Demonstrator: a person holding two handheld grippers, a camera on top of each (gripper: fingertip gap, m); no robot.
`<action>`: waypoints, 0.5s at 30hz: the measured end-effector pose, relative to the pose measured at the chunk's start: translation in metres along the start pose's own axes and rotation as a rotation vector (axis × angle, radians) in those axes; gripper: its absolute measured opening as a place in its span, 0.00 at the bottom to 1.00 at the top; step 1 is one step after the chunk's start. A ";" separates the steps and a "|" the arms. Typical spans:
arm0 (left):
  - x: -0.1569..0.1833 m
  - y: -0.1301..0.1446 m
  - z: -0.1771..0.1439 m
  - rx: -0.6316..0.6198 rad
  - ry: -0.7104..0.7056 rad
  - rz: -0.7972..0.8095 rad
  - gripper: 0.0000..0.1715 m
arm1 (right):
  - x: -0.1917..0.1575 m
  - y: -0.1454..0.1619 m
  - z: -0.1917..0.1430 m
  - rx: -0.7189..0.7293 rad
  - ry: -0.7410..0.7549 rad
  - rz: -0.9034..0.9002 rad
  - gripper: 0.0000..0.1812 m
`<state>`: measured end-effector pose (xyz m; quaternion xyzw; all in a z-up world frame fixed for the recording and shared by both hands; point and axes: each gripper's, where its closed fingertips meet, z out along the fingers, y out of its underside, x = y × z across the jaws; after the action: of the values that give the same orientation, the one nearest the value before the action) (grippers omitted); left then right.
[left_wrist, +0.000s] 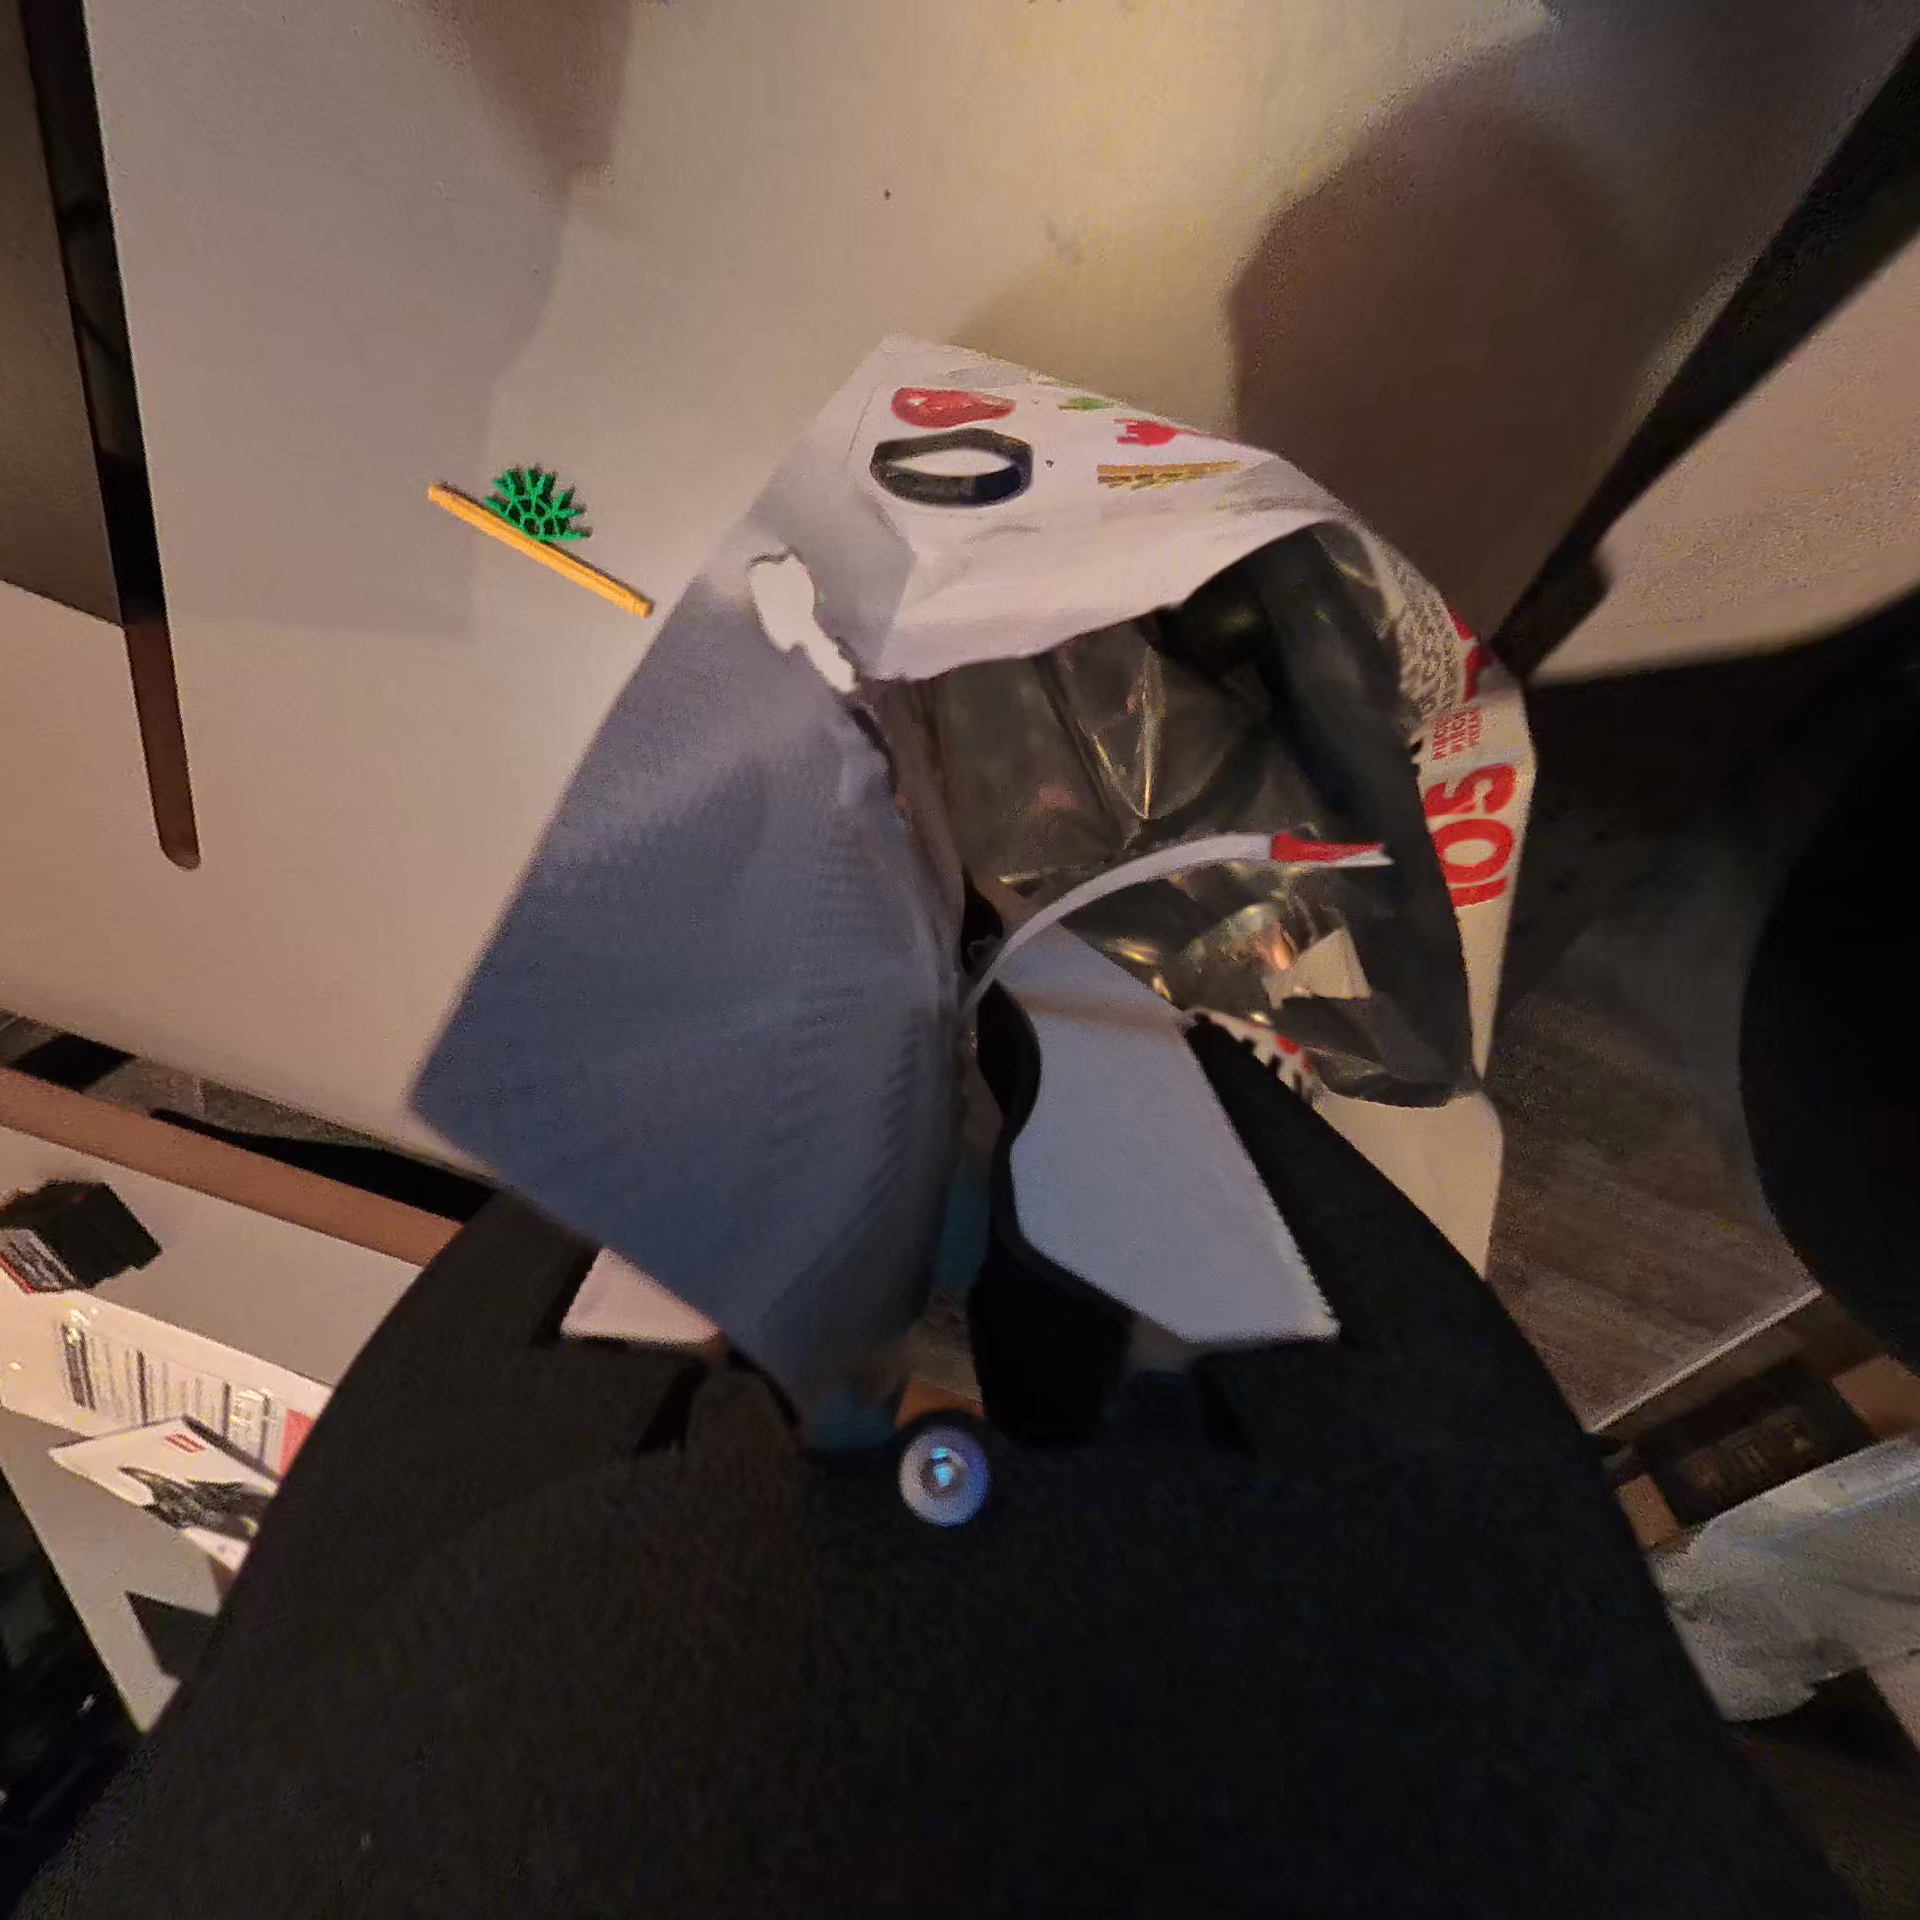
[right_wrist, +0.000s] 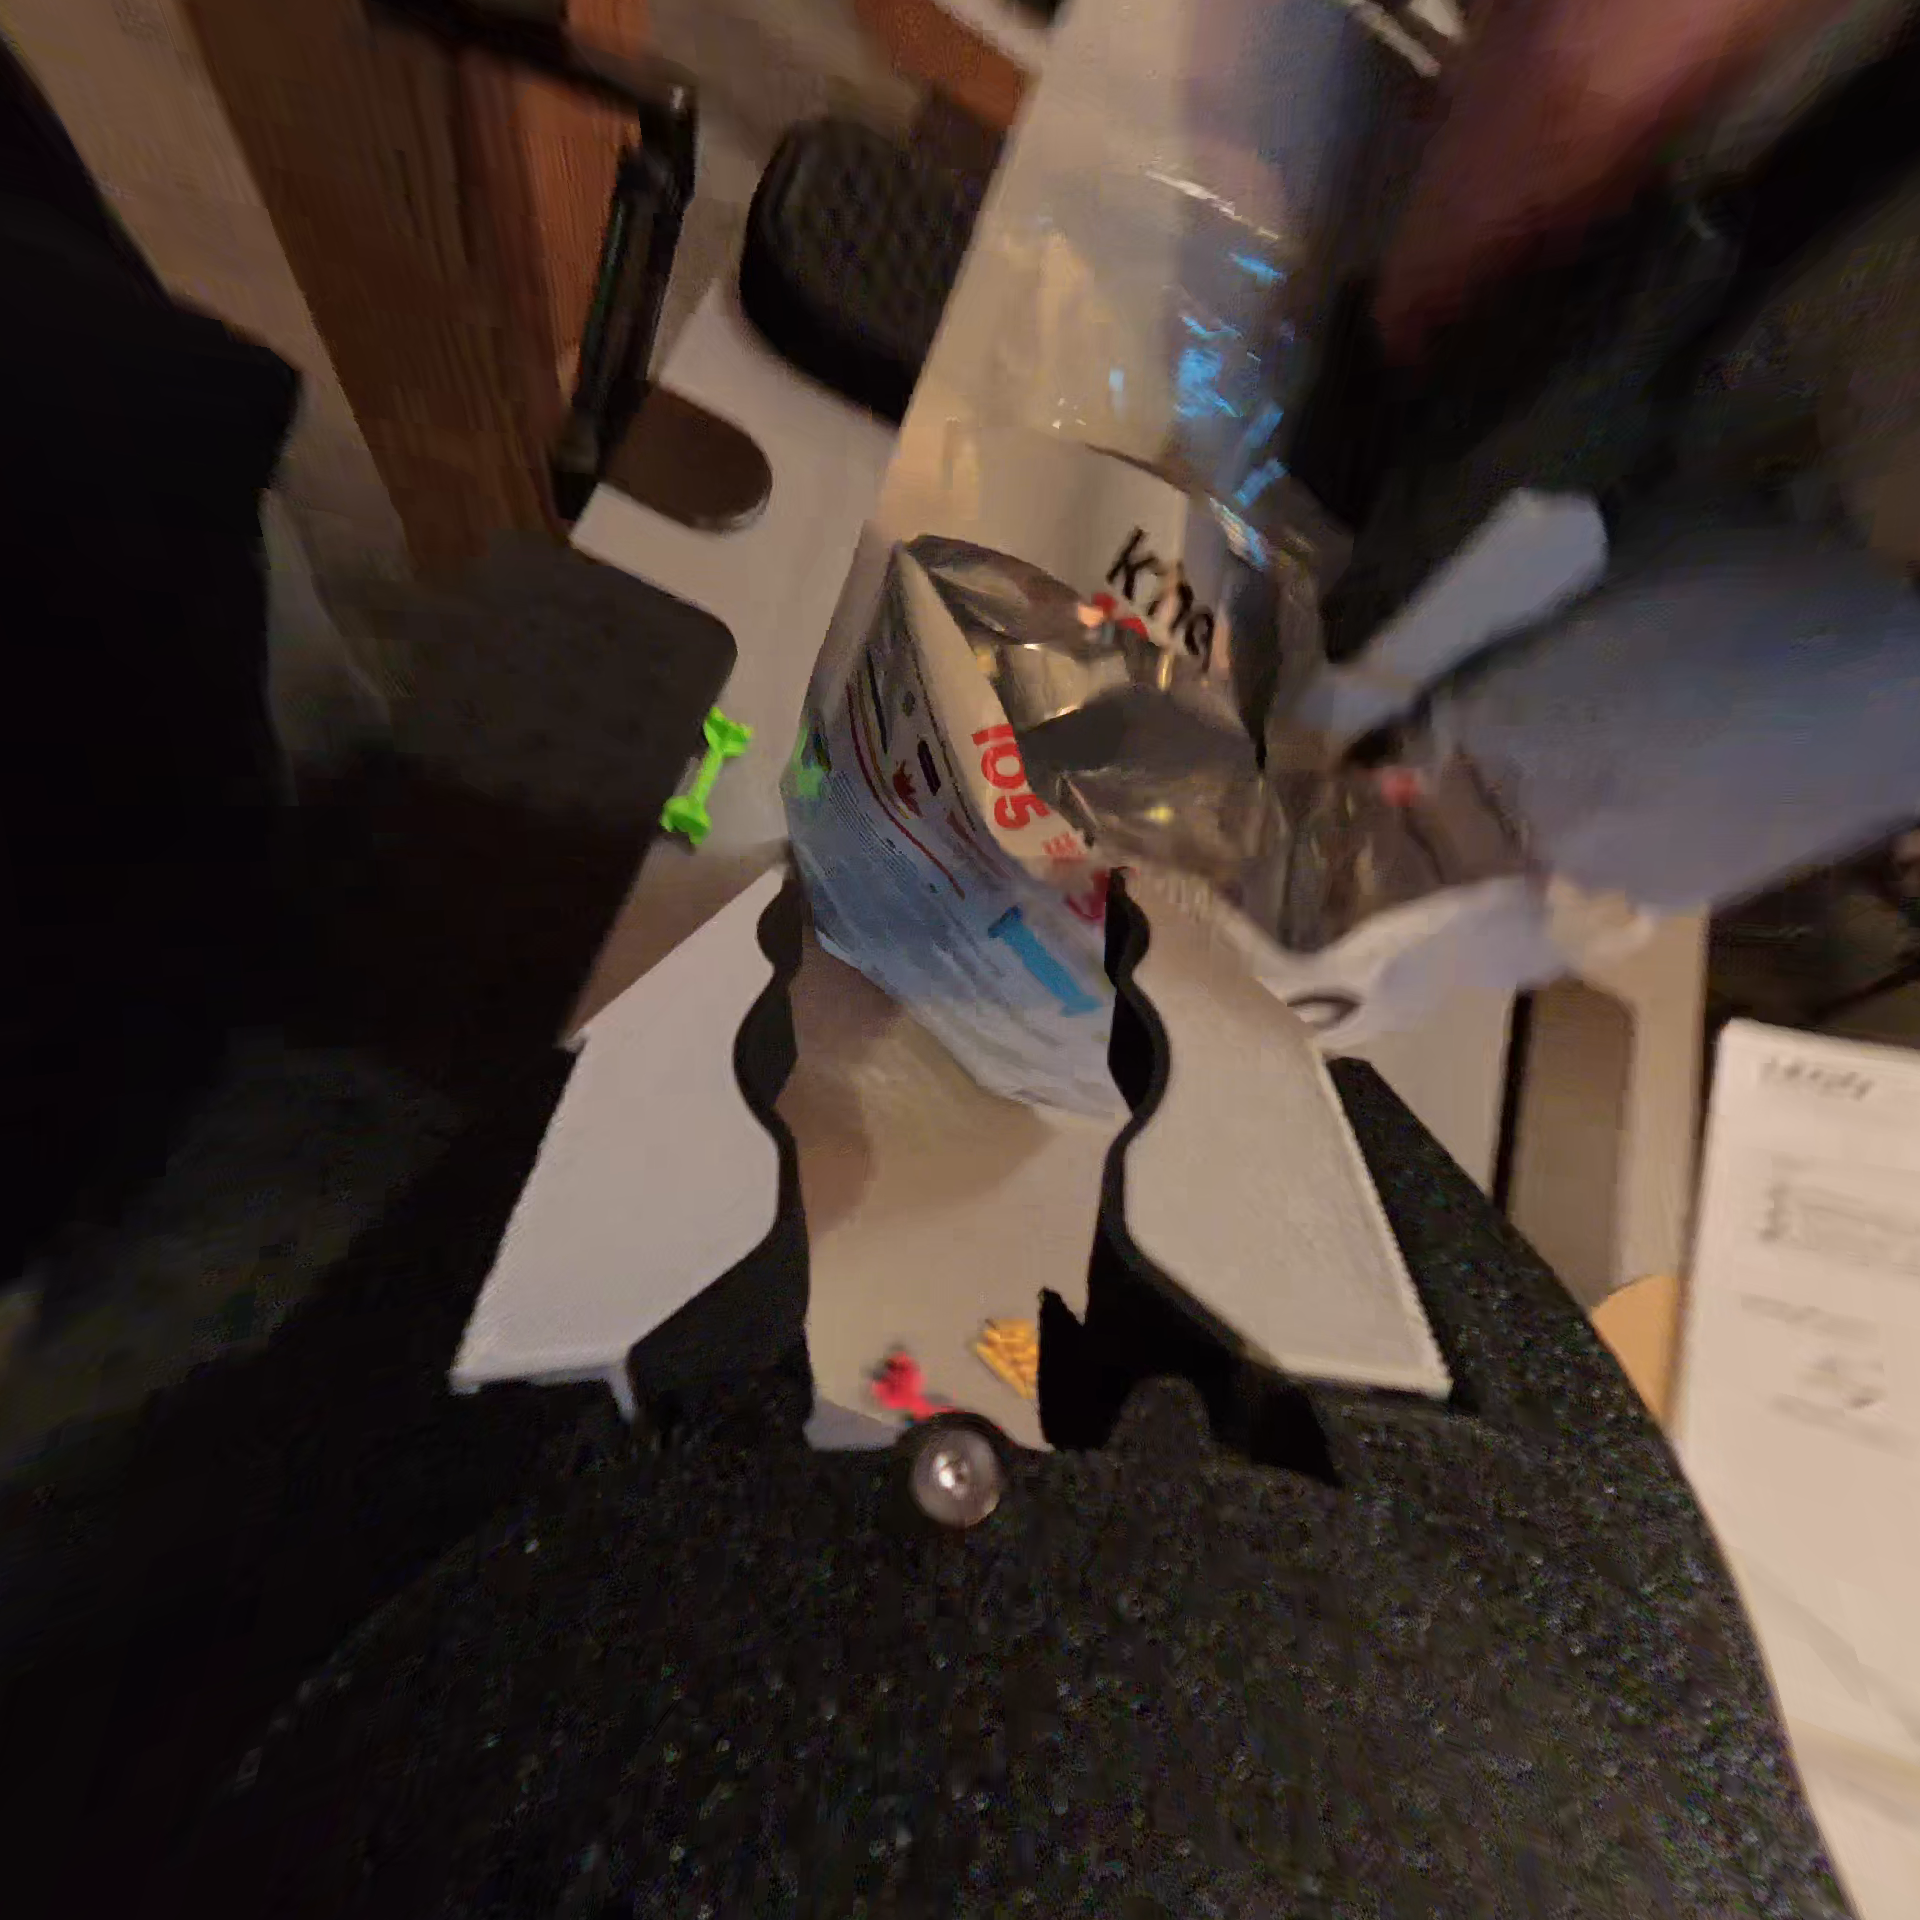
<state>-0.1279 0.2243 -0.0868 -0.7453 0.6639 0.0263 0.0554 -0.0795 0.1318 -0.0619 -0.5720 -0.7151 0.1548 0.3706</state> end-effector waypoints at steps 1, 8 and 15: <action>0.001 -0.003 -0.001 0.002 0.012 0.020 0.00 | 0.000 -0.002 0.007 -0.033 -0.003 -0.080 0.31; 0.010 -0.017 -0.001 -0.035 0.060 0.209 0.00 | 0.008 0.026 0.052 -0.412 -0.053 -0.342 0.27; -0.025 -0.025 0.001 -0.125 -0.150 0.317 0.00 | -0.012 0.049 0.053 -0.580 -0.259 -0.312 0.00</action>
<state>-0.1057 0.2521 -0.0834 -0.6293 0.7641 0.1313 0.0537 -0.0813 0.1461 -0.1336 -0.5131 -0.8491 -0.0418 0.1182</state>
